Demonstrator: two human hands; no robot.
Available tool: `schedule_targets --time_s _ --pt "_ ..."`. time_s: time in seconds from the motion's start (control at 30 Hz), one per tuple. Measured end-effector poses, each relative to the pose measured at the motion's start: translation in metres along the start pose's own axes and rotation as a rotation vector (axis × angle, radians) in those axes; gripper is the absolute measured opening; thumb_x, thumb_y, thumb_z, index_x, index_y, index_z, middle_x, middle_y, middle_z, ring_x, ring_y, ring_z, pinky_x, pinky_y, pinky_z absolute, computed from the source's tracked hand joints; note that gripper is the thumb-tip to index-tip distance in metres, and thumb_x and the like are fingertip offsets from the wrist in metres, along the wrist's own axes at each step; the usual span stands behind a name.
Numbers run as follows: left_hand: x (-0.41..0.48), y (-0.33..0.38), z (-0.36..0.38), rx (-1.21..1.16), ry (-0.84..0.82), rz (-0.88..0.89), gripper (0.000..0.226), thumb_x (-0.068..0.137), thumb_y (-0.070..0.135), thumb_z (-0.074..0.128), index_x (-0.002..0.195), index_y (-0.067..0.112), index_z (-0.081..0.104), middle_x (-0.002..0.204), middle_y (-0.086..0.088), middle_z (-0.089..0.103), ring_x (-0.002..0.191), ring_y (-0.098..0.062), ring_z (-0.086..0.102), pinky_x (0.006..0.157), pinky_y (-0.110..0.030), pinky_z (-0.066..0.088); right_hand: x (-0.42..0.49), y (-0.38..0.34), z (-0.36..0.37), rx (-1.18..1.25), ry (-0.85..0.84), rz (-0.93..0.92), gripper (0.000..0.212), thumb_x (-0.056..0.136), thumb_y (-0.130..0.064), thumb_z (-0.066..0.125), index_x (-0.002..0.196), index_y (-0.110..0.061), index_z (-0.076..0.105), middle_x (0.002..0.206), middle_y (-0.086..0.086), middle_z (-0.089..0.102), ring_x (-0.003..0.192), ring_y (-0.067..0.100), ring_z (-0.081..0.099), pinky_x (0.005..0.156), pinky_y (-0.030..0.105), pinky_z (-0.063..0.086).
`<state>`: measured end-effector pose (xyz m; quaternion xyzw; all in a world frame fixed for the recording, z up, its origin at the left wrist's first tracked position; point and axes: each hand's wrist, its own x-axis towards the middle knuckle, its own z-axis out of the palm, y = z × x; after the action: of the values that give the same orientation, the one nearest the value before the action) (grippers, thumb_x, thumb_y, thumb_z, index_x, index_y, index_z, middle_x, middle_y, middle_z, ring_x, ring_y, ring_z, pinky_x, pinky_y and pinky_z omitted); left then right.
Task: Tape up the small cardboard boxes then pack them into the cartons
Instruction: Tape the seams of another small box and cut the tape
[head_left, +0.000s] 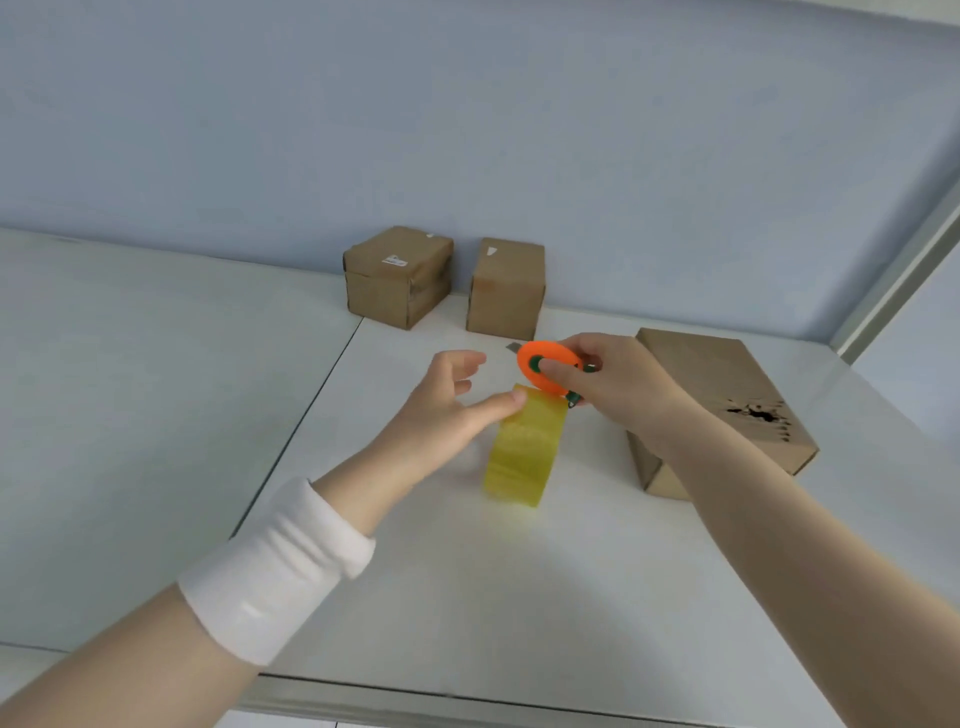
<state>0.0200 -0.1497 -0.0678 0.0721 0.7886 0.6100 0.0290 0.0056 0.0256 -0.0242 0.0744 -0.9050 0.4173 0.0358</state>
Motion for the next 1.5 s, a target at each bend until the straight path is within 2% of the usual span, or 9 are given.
schedule_targets --time_s 0.13,0.3,0.67,0.87,1.07,1.23,1.33,1.43,1.5 --pt "0.003 0.008 0.003 -0.041 -0.069 0.052 0.013 0.084 0.028 0.066 0.097 0.028 0.062 0.117 0.006 0.064 0.115 -0.009 0.057 0.101 -0.028 0.041 -0.013 -0.001 0.002 -0.006 0.089 -0.066 0.005 0.087 -0.028 0.064 0.091 -0.025 0.062 0.081 -0.011 0.061 0.079 0.017 0.059 0.075 0.026 0.048" --pt "0.003 0.034 0.017 -0.005 0.015 0.253 0.011 0.081 0.019 0.07 0.079 0.019 0.059 0.088 0.01 0.067 0.088 -0.002 0.063 0.083 -0.019 0.045 -0.031 -0.011 -0.01 -0.048 0.284 -0.185 0.004 0.086 -0.029 0.065 0.089 -0.03 0.062 0.072 -0.023 0.056 0.064 -0.011 0.05 0.058 0.003 0.035" --pt "-0.004 0.123 0.08 0.04 0.126 0.503 0.021 0.08 0.011 0.063 0.066 0.02 0.05 0.079 0.005 0.068 0.083 -0.013 0.063 0.075 -0.022 0.046 -0.055 -0.026 -0.08 0.171 0.643 -0.037 0.011 0.085 -0.029 0.062 0.083 -0.019 0.061 0.071 -0.01 0.057 0.069 0.009 0.054 0.065 0.021 0.043" --pt "-0.009 0.14 0.114 0.106 0.142 0.634 0.025 0.082 0.01 0.063 0.068 0.019 0.044 0.082 -0.005 0.068 0.082 -0.011 0.062 0.074 -0.015 0.044 -0.053 0.009 -0.145 0.805 0.697 0.235 0.015 0.088 -0.019 0.059 0.076 -0.016 0.052 0.074 0.003 0.06 0.051 0.008 0.061 0.044 0.019 0.047" --pt "0.006 0.139 0.129 -0.002 0.069 0.47 0.023 0.085 0.017 0.062 0.07 0.022 0.046 0.093 -0.018 0.069 0.096 -0.031 0.063 0.087 -0.043 0.047 -0.075 0.14 -0.141 0.159 0.531 0.504 0.025 0.083 -0.031 0.067 0.096 -0.013 0.056 0.081 0.011 0.059 0.057 0.019 0.051 0.053 0.026 0.039" --pt "0.019 0.142 0.141 -0.063 -0.031 0.373 0.021 0.087 0.014 0.059 0.07 0.022 0.048 0.078 0.008 0.074 0.087 -0.011 0.068 0.09 -0.038 0.047 -0.091 0.194 -0.122 -0.161 0.317 0.569 0.026 0.088 -0.042 0.056 0.104 -0.022 0.062 0.107 0.005 0.06 0.11 0.029 0.049 0.083 0.033 0.041" --pt "0.027 0.144 0.147 -0.129 0.002 0.342 0.02 0.084 0.013 0.061 0.068 0.02 0.05 0.077 0.007 0.072 0.08 -0.004 0.066 0.083 -0.029 0.047 -0.094 0.181 -0.125 -0.293 0.347 0.497 0.047 0.091 -0.049 0.048 0.128 -0.02 0.054 0.129 0.01 0.048 0.127 0.029 0.028 0.096 0.032 0.03" --pt "0.039 0.144 0.153 -0.195 0.037 0.261 0.016 0.081 0.013 0.065 0.069 0.018 0.055 0.083 -0.002 0.067 0.078 -0.009 0.062 0.077 -0.024 0.045 -0.105 0.138 -0.126 0.263 0.435 0.15 0.04 0.091 -0.055 0.041 0.118 -0.031 0.059 0.128 -0.003 0.052 0.128 0.011 0.038 0.093 0.024 0.039" --pt "0.05 0.146 0.159 -0.274 0.015 0.174 0.011 0.081 0.012 0.066 0.084 0.017 0.057 0.086 -0.004 0.065 0.078 -0.011 0.06 0.076 -0.024 0.047 -0.11 0.106 -0.121 0.433 0.293 -0.109 0.036 0.086 -0.06 0.037 0.105 -0.041 0.06 0.115 -0.014 0.061 0.114 0.001 0.051 0.091 0.016 0.041"
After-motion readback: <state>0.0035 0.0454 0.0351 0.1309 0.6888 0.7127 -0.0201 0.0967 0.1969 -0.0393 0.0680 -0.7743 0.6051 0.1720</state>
